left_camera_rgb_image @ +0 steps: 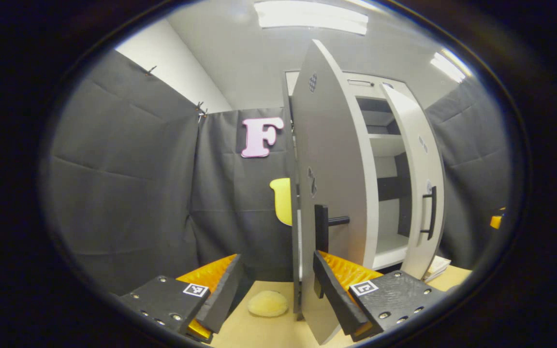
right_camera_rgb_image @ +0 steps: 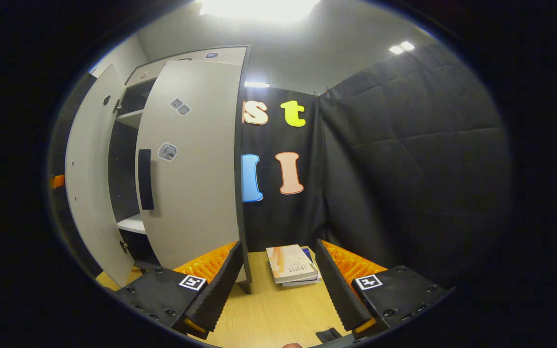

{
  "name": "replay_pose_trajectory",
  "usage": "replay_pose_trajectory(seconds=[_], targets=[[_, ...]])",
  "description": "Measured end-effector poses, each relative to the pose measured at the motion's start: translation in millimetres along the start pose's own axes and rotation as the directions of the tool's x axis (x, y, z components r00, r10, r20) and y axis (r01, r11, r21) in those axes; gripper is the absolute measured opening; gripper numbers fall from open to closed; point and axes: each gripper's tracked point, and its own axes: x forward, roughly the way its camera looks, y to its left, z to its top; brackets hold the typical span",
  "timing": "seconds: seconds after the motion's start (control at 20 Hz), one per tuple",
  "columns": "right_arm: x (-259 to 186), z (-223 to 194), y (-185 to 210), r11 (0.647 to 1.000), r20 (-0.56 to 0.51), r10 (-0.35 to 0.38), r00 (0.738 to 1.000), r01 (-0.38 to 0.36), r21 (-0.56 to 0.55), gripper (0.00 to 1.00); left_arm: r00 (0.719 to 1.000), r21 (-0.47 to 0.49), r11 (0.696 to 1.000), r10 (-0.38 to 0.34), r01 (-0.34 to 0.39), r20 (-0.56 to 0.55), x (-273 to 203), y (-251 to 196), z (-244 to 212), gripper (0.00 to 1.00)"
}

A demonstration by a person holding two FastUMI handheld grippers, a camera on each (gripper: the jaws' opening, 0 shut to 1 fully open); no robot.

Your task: Grasp the bottle in the cabinet with the left hand and place it on the coaster, then close the right door with the right hand and the left door with the left hand.

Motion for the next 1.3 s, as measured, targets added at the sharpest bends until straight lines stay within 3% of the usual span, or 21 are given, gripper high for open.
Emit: replay_pose_trajectory(seconds=[0.6, 0.9, 1.1, 1.3], targets=[[-11, -3, -68, 0.998, -0.009, -0.059, 0.998, 0.059, 0.003, 0.96, 0.992, -0.096, 0.988, -0.117, 0.12, 0.037, 35, -137, 3, 0.92], [-19, -7, -84, 0.997, -0.016, -0.071, 0.997, 0.071, 0.005, 0.96, 0.991, -0.081, 0.988, -0.129, 0.131, 0.025, 44, -162, -5, 0.92], [-17, -1, -76, 0.999, -0.002, -0.033, 0.999, 0.033, 0.014, 0.96, 0.993, -0.08, 0.99, -0.113, 0.115, 0.026, 33, -161, -3, 0.92], [-10, 13, -47, 0.997, 0.025, 0.077, 0.997, -0.078, 0.02, 0.95, 0.997, -0.04, 0.997, -0.065, 0.067, 0.027, -11, -145, -3, 0.92]])
